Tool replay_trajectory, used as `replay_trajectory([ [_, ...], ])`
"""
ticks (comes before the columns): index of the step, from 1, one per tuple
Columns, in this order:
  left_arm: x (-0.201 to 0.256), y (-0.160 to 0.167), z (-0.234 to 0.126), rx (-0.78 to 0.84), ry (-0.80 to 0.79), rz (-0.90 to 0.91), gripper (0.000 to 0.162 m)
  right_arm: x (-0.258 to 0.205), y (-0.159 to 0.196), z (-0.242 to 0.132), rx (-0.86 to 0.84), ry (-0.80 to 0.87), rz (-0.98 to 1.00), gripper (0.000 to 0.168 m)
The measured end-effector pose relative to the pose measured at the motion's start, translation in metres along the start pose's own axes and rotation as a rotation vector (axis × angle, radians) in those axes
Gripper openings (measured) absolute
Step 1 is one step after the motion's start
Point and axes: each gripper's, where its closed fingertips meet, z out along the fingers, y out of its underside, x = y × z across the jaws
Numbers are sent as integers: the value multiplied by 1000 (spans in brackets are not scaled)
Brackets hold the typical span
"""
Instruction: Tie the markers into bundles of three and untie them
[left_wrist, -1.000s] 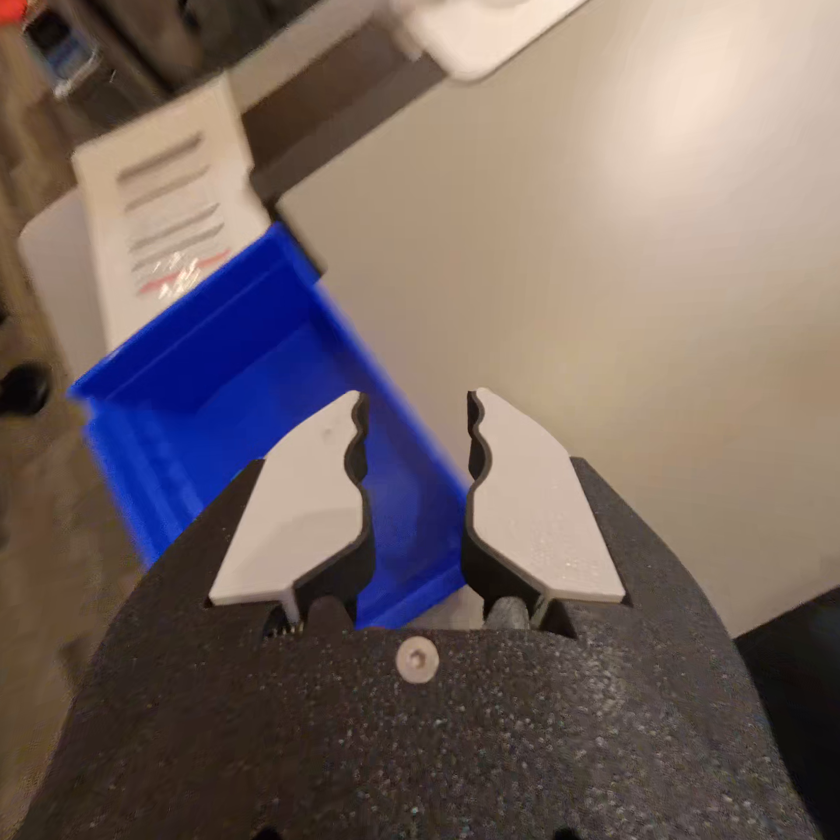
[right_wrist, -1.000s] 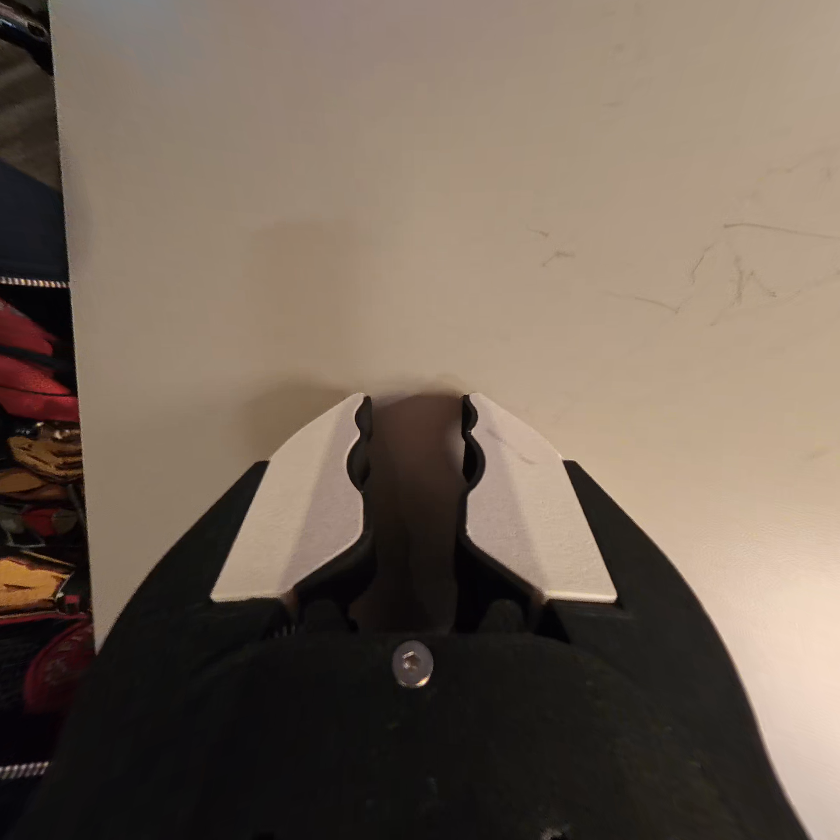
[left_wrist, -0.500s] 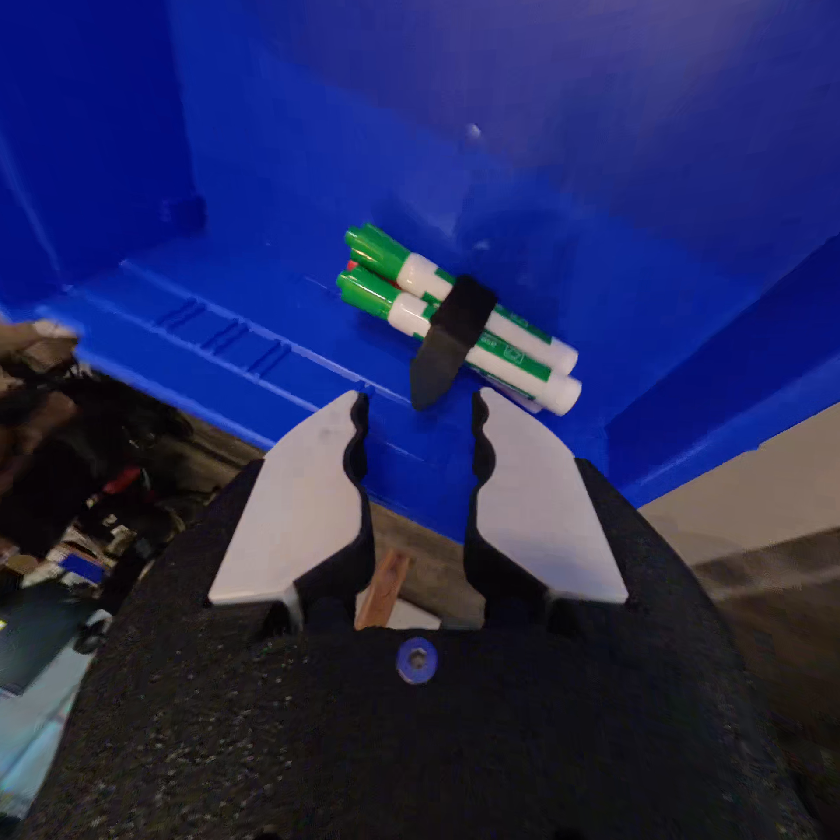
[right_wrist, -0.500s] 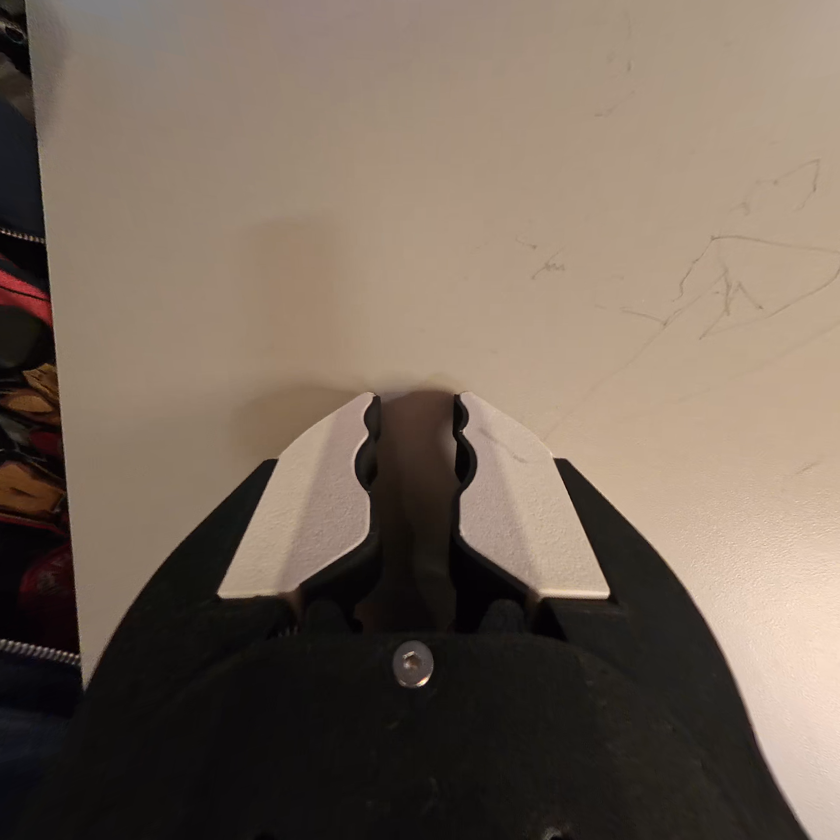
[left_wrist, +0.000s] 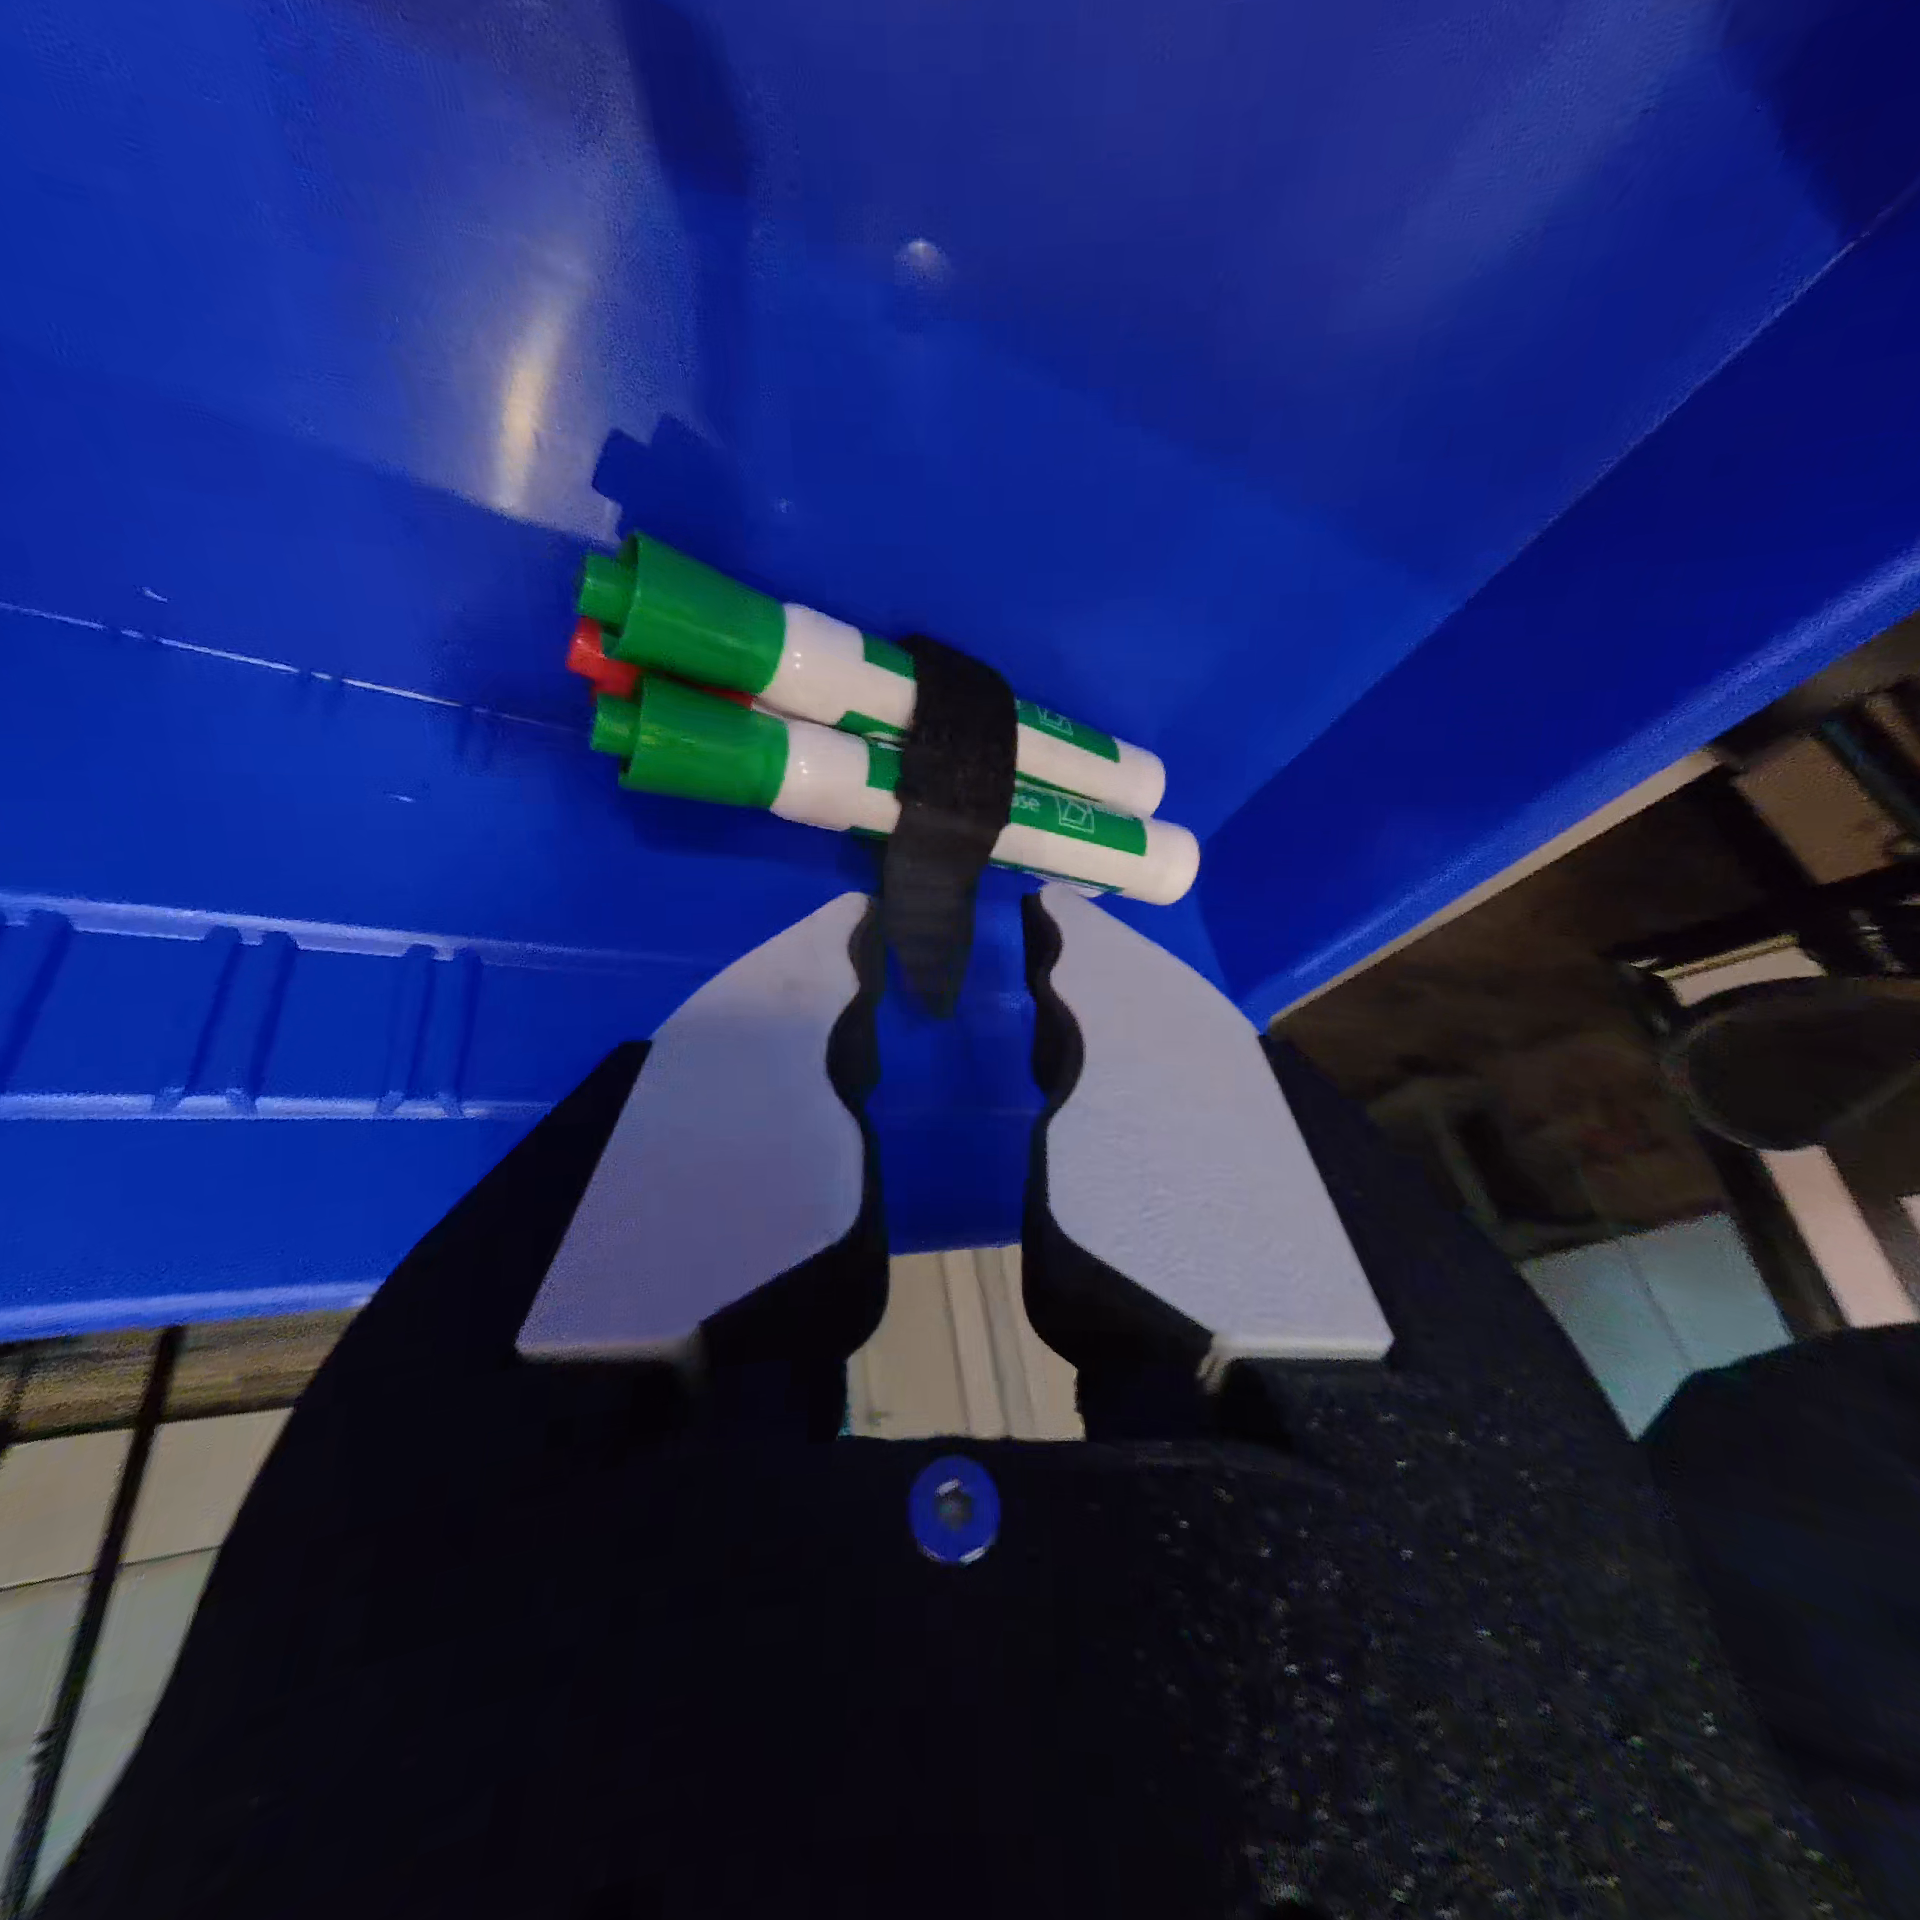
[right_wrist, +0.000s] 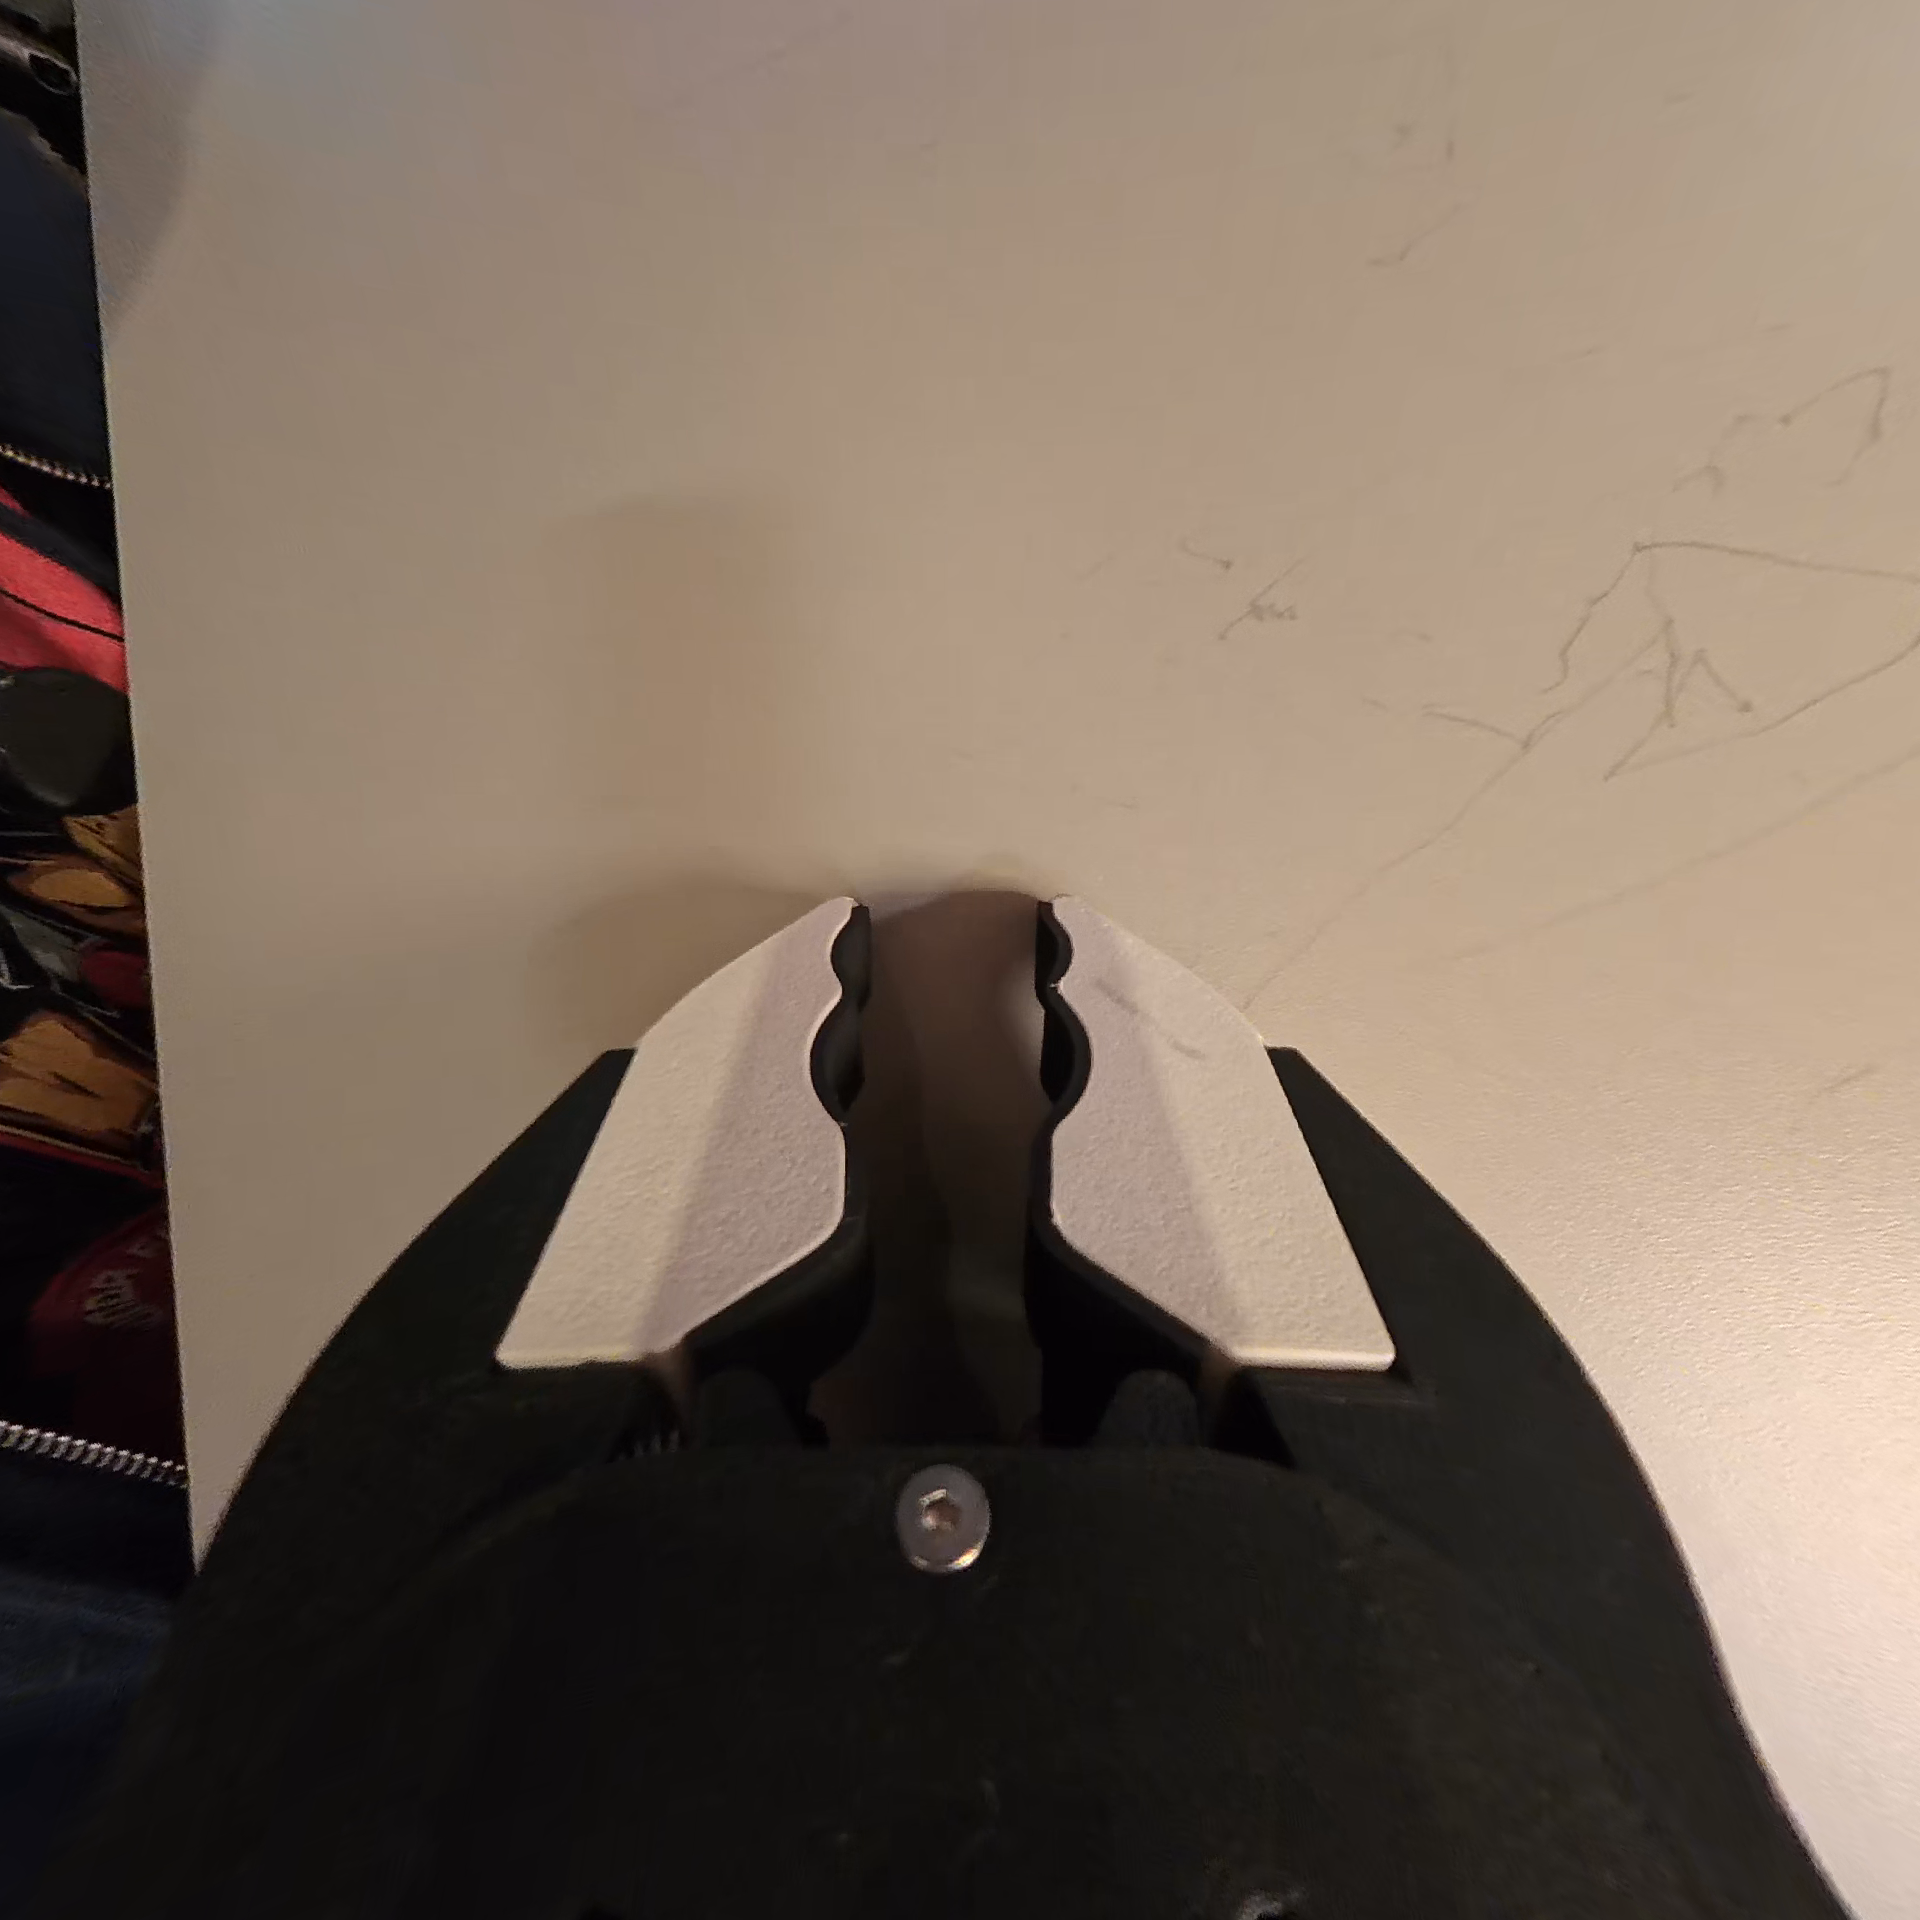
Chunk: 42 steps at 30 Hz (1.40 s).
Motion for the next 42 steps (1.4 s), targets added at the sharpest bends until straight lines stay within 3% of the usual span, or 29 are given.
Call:
replay_trajectory([
  [5,1,7,9,-133,75,-51,6,-3,1,0,0,-8,-18,32],
  [9,9,13,19,-204,91,-47,5,-4,1,0,-1,-17,-24,33],
  [14,17,8,13,-134,86,-14,0,-5,1,-1,3,-38,-21,33],
  [24,45,-17,-31,-17,26,138,0,-9,2,-2,6,-61,-27,36],
  [32,72,-38,-110,83,-59,209,0,-10,3,-1,-1,-55,-48,39],
  [37,105,-75,-172,200,-58,298,0,2,0,-1,7,24,-31,39],
  [42,166,-163,-198,278,81,500,1,21,-21,-6,99,62,-40,46],
])
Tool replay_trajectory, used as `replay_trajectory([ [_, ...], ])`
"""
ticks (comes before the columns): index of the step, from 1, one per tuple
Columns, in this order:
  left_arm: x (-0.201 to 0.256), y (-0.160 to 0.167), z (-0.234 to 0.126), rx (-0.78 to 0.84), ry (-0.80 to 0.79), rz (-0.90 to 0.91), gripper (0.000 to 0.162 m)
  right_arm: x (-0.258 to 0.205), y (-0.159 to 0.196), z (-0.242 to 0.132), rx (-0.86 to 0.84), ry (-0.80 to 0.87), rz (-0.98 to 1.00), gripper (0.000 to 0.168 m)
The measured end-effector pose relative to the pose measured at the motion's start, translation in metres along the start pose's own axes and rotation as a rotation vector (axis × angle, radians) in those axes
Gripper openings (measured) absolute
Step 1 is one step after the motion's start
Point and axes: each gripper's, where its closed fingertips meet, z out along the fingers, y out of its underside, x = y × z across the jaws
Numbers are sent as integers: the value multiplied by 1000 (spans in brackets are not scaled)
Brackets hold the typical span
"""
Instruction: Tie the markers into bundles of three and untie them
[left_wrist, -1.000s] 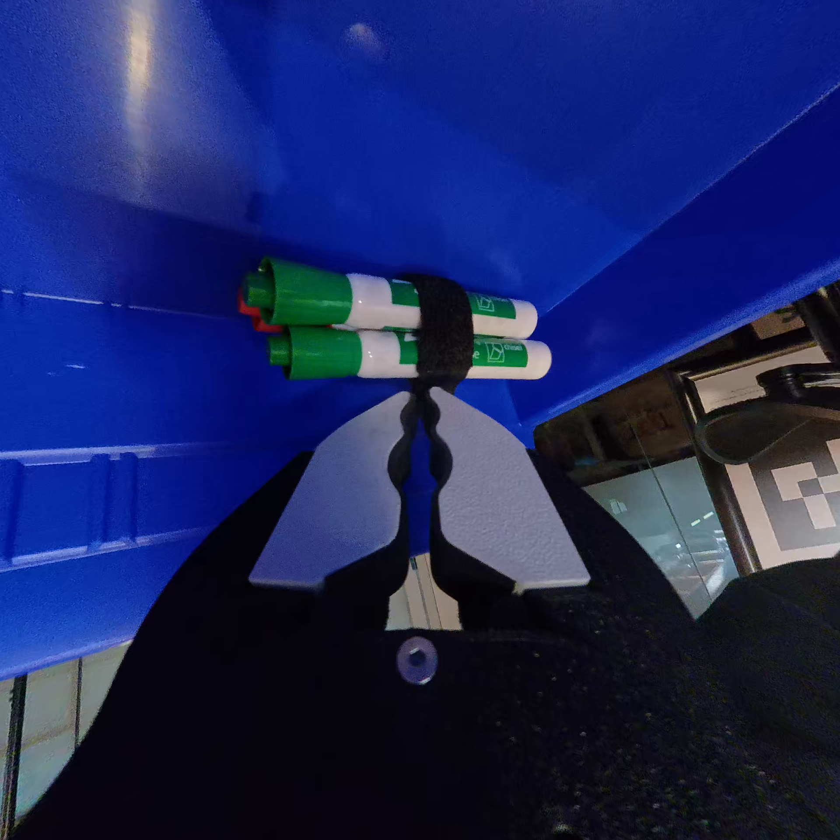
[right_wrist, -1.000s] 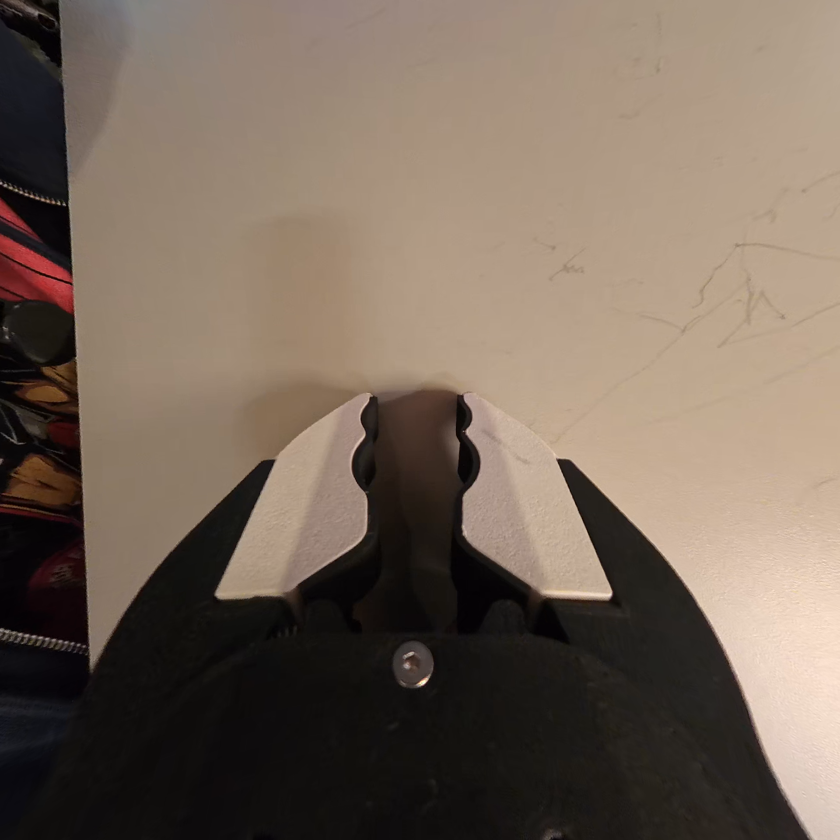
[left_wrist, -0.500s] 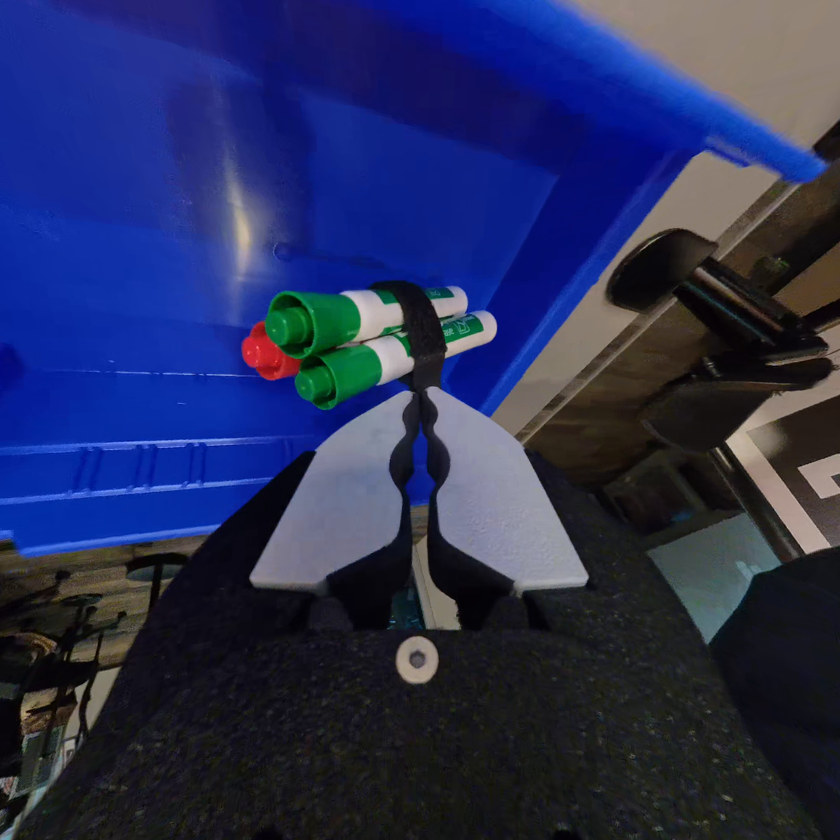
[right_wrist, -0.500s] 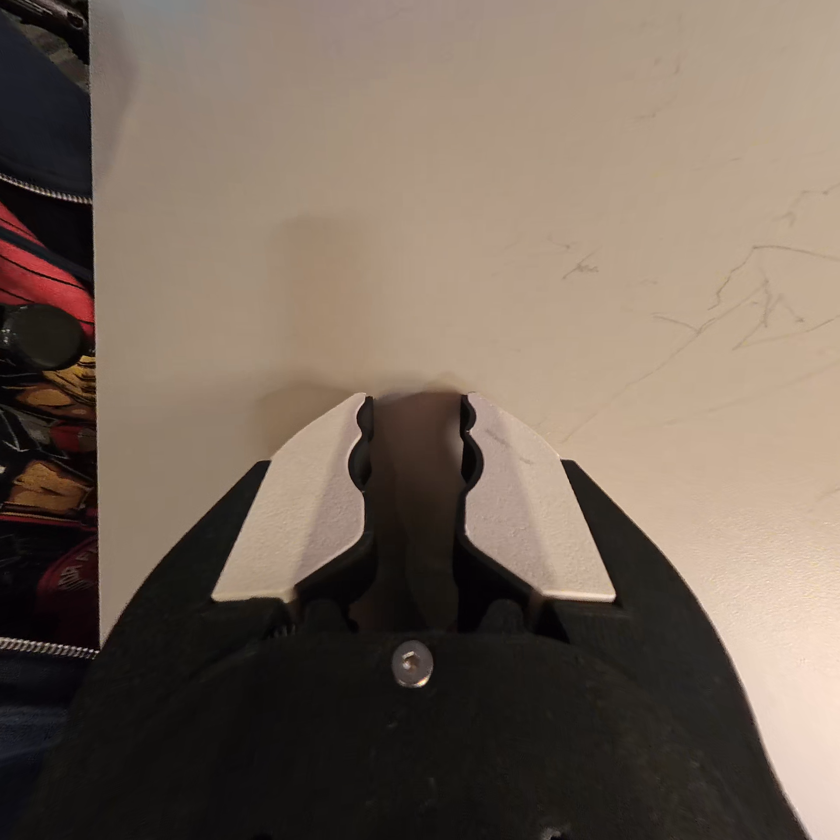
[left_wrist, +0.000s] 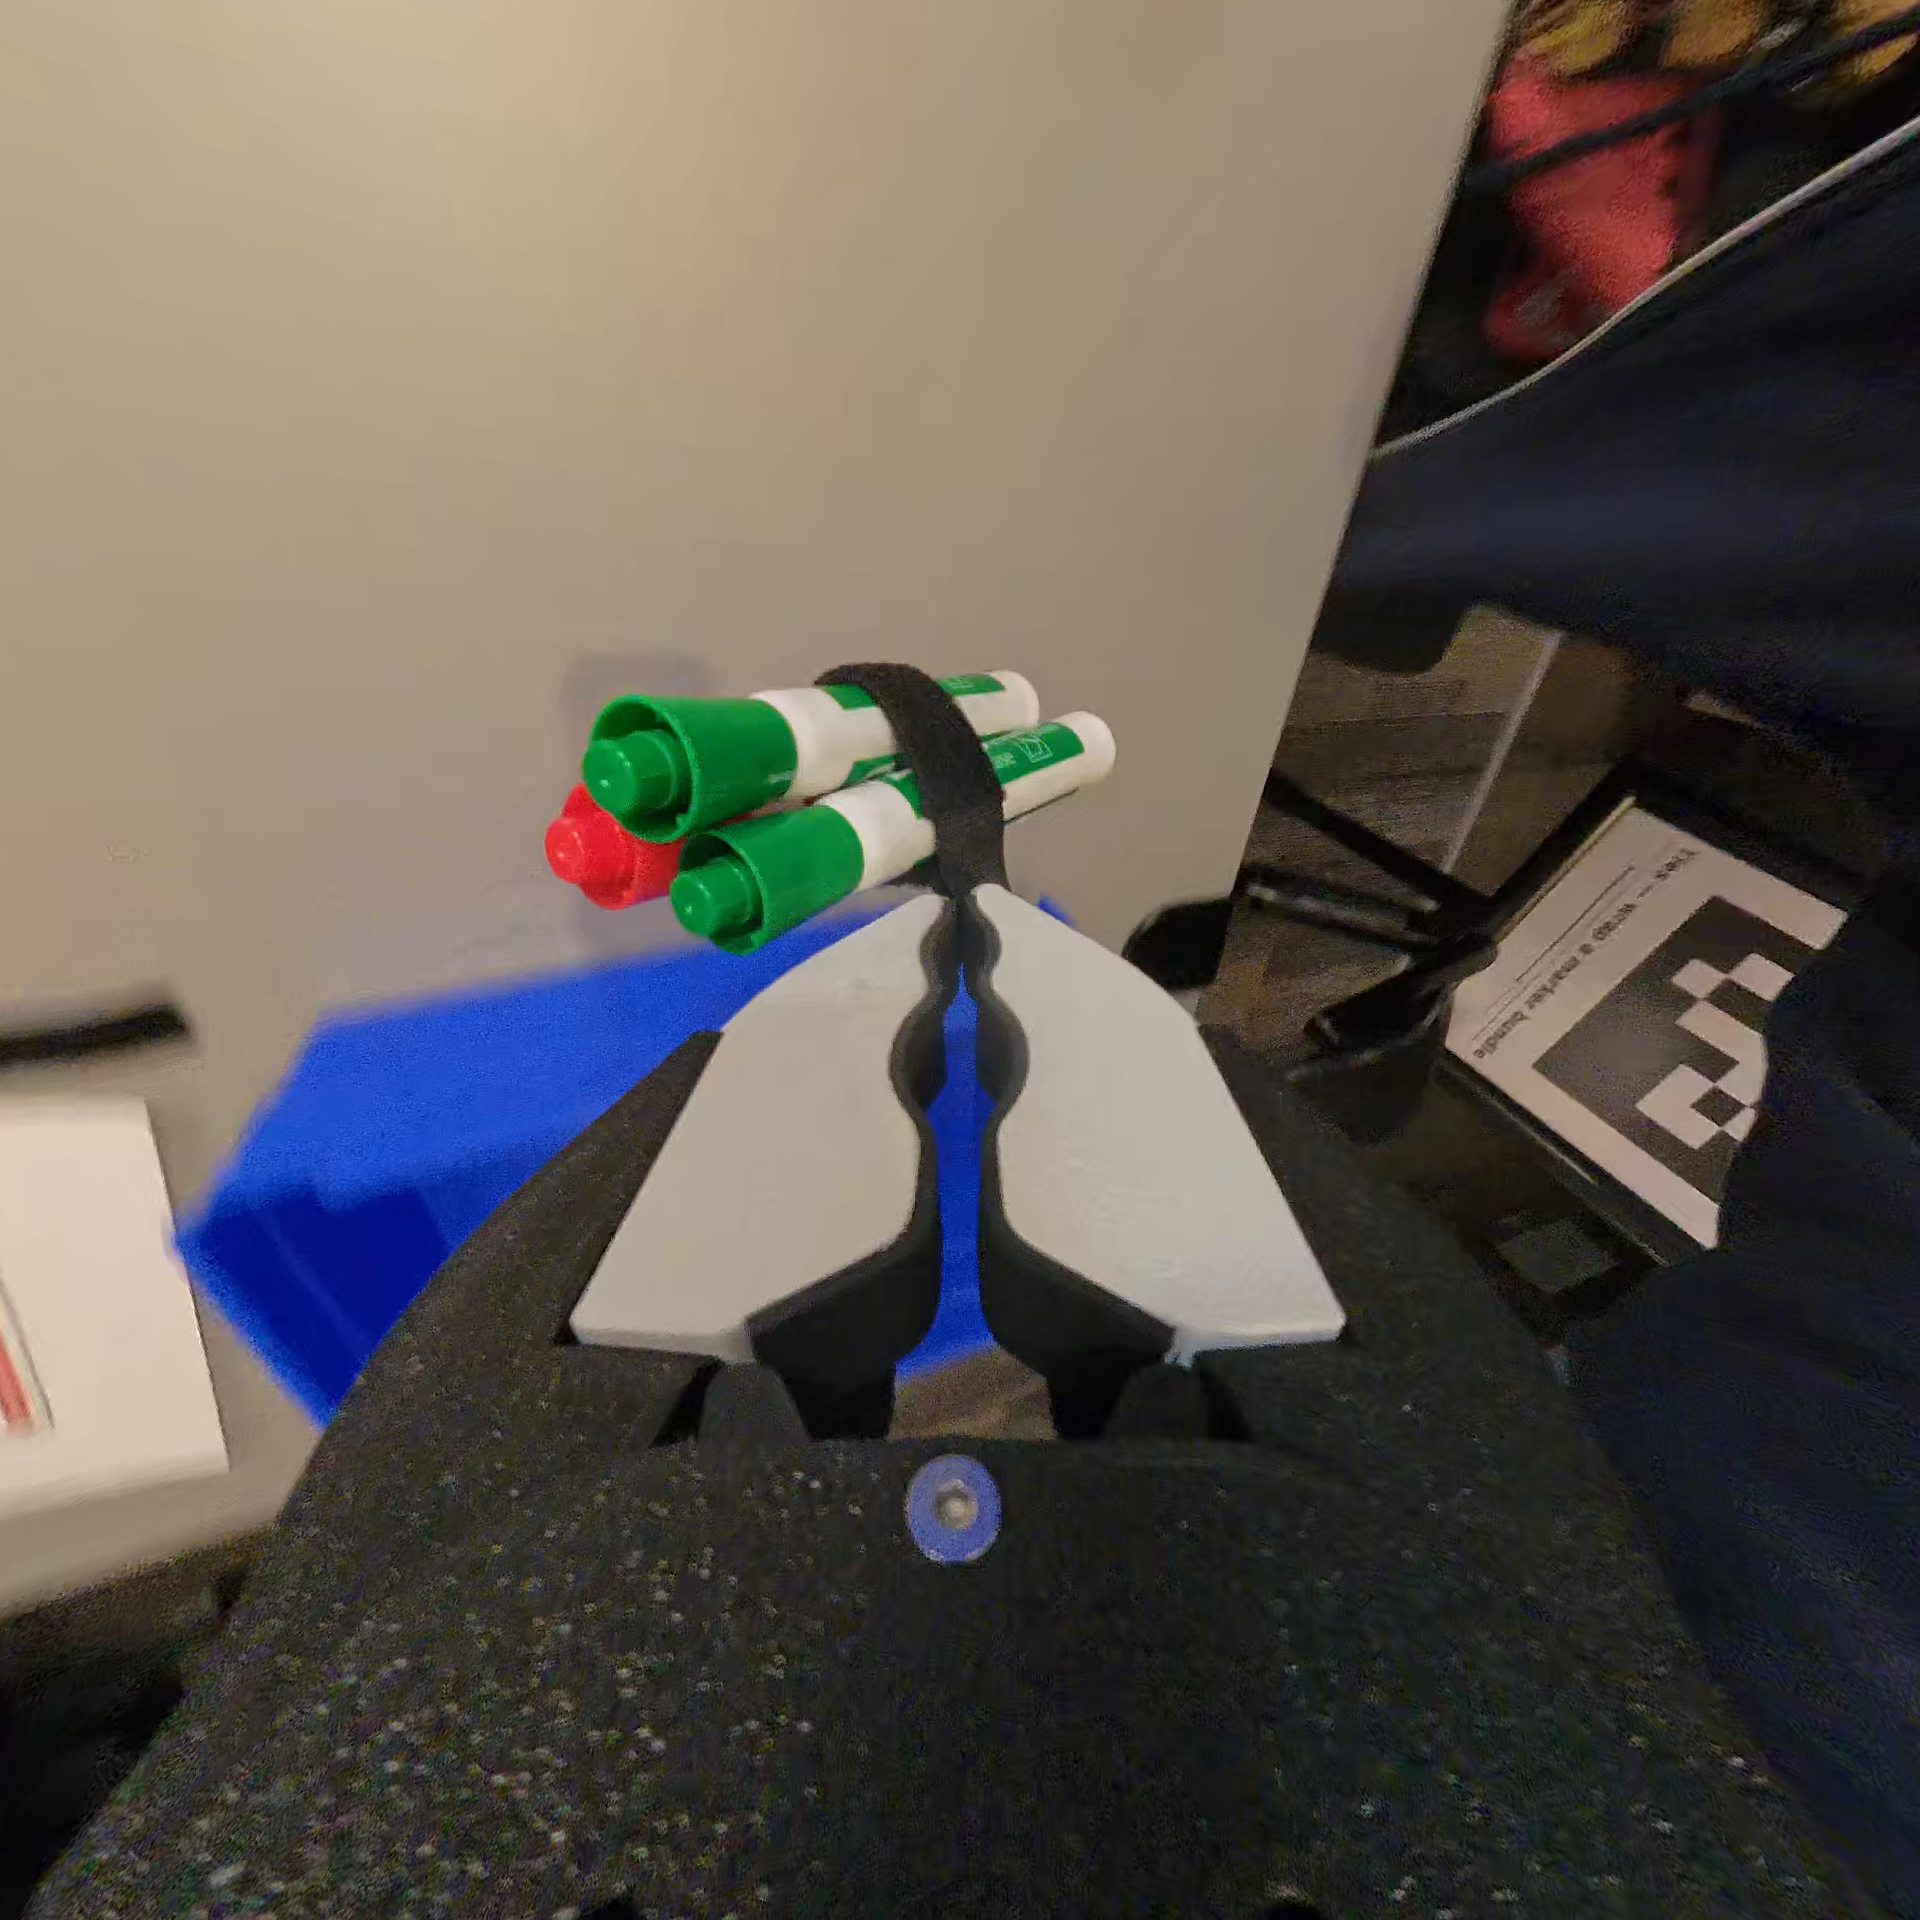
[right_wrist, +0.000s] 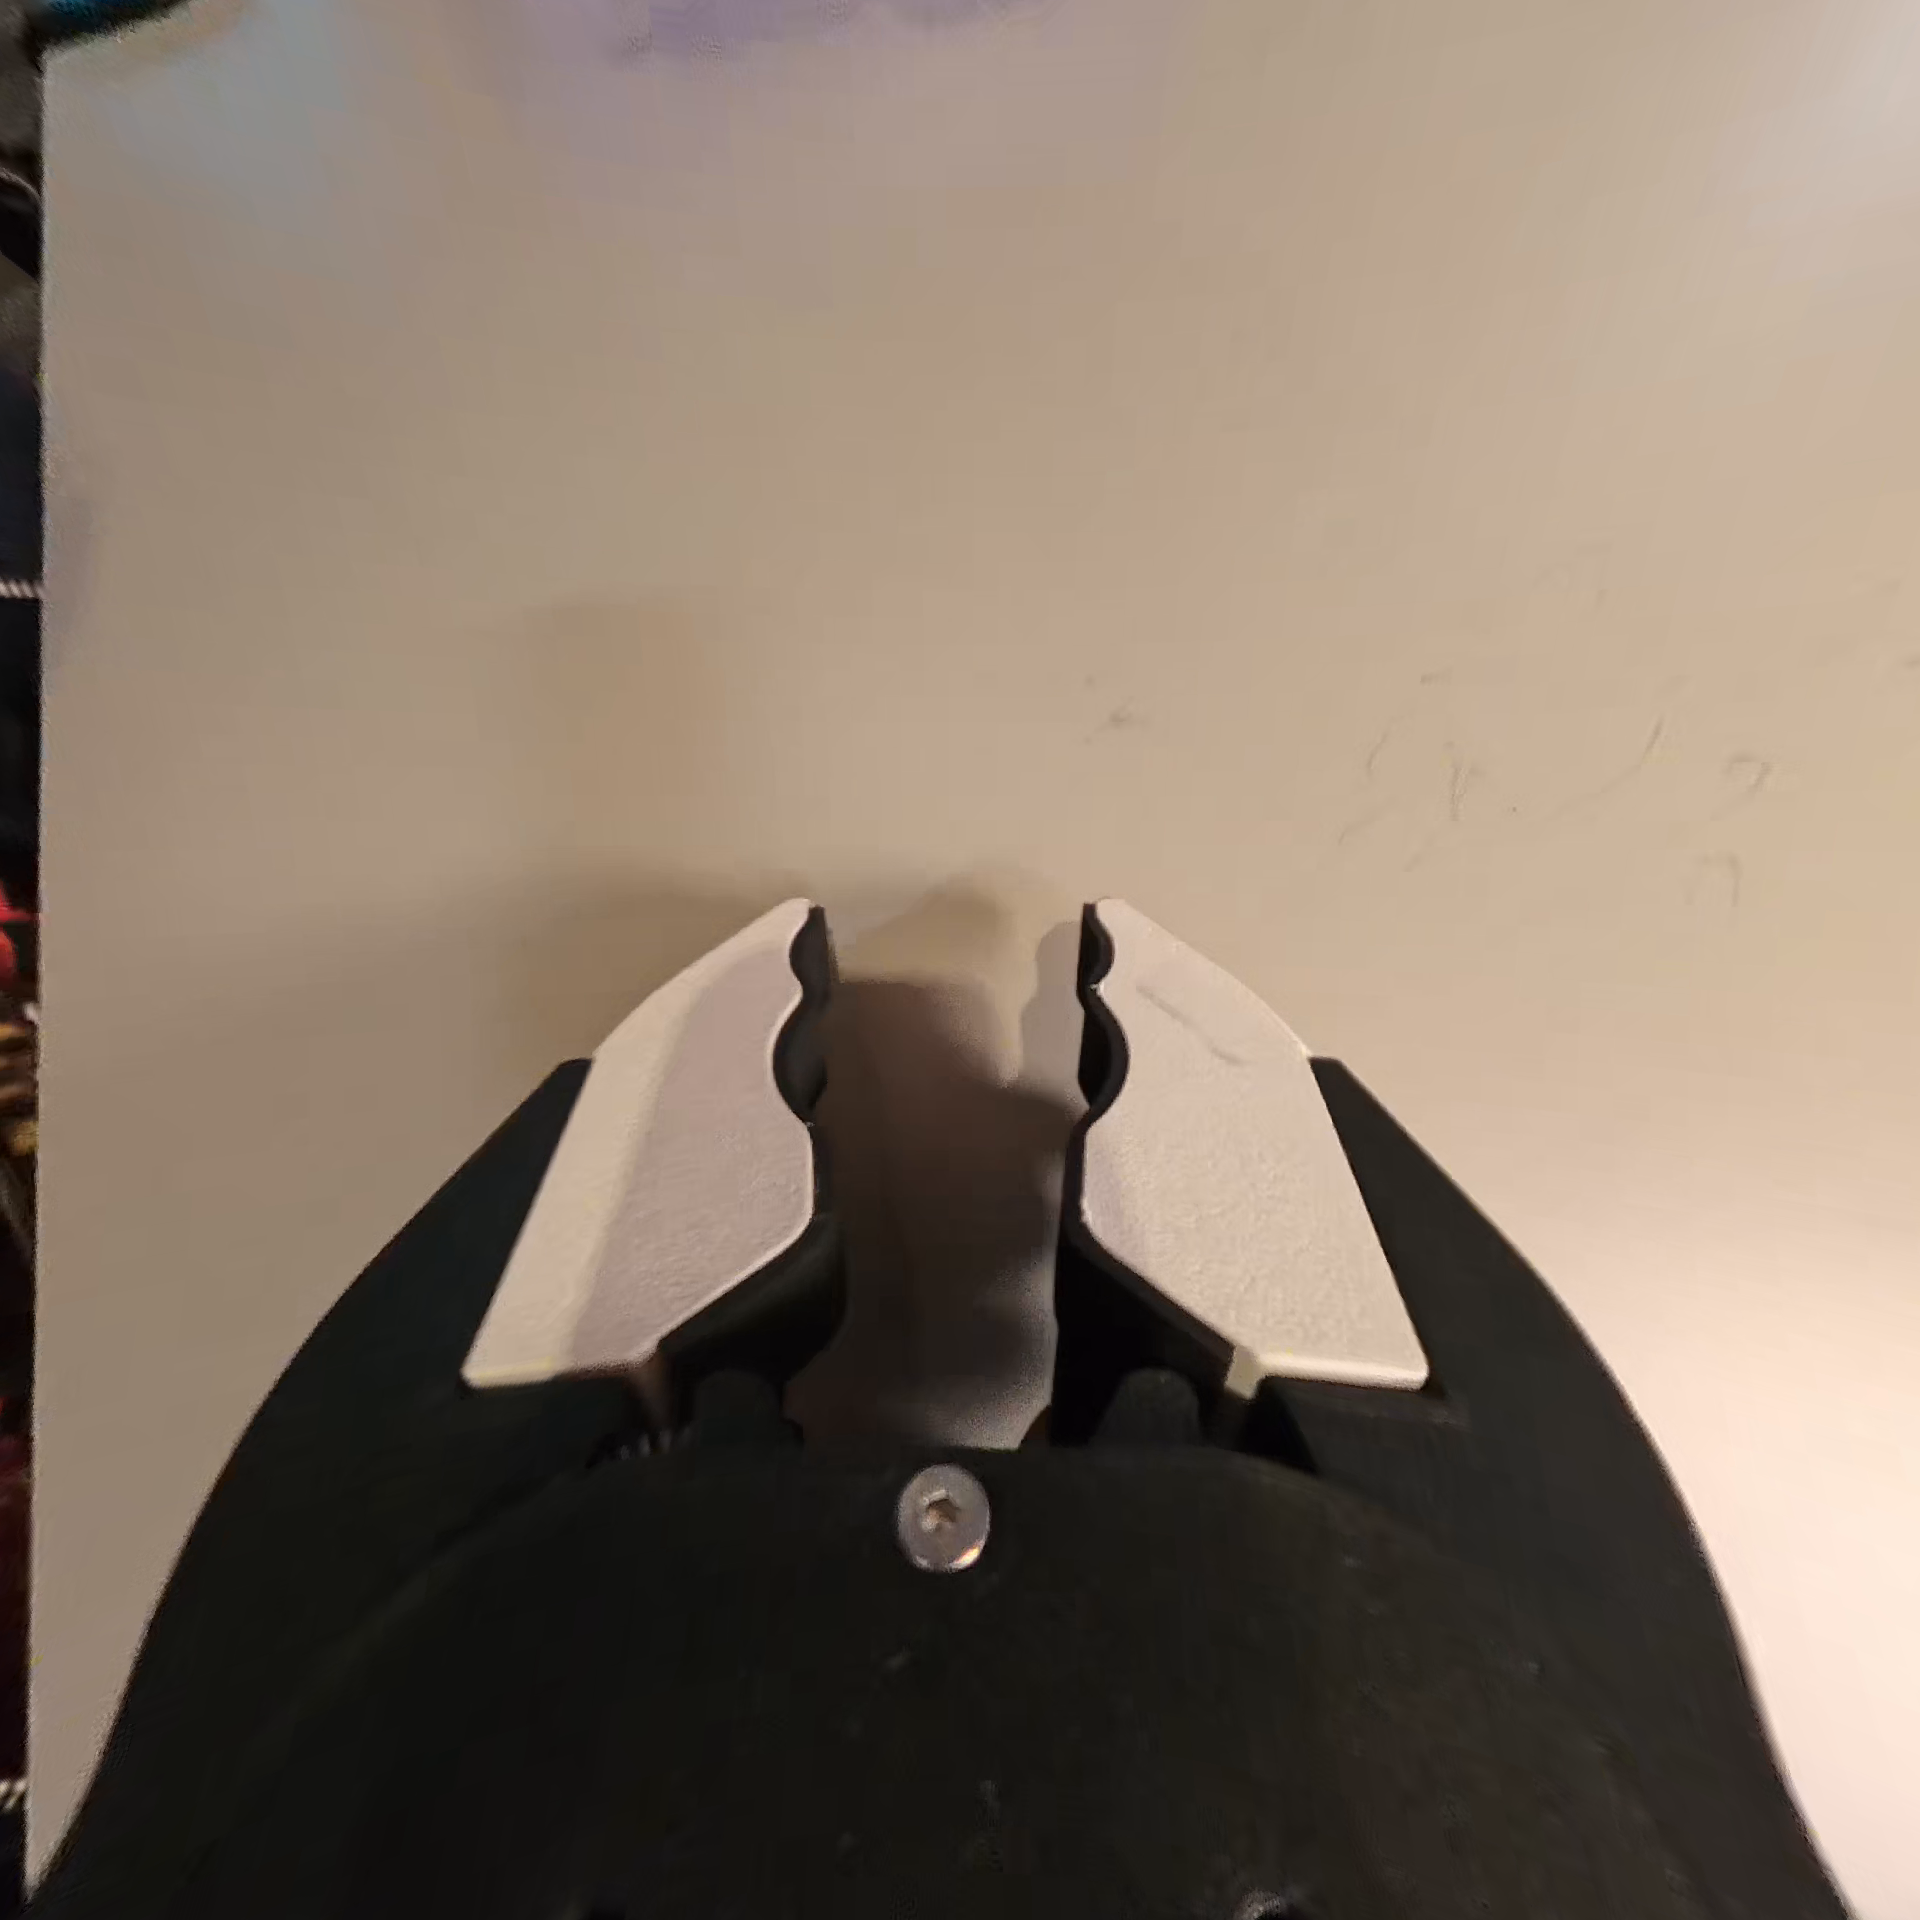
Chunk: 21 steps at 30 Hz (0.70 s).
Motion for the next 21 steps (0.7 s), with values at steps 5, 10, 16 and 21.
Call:
replay_trajectory([
  [5,11,-125,55,69,191,214,0,14,-24,-11,177,63,14,49],
  [10,9,-216,122,101,306,313,0,30,-25,-42,304,196,-23,42],
  [16,-1,-282,137,314,321,253,2,34,-6,-36,181,220,-68,38],
  [21,-12,-303,102,685,190,230,31,35,-3,-36,167,219,-46,38],
])
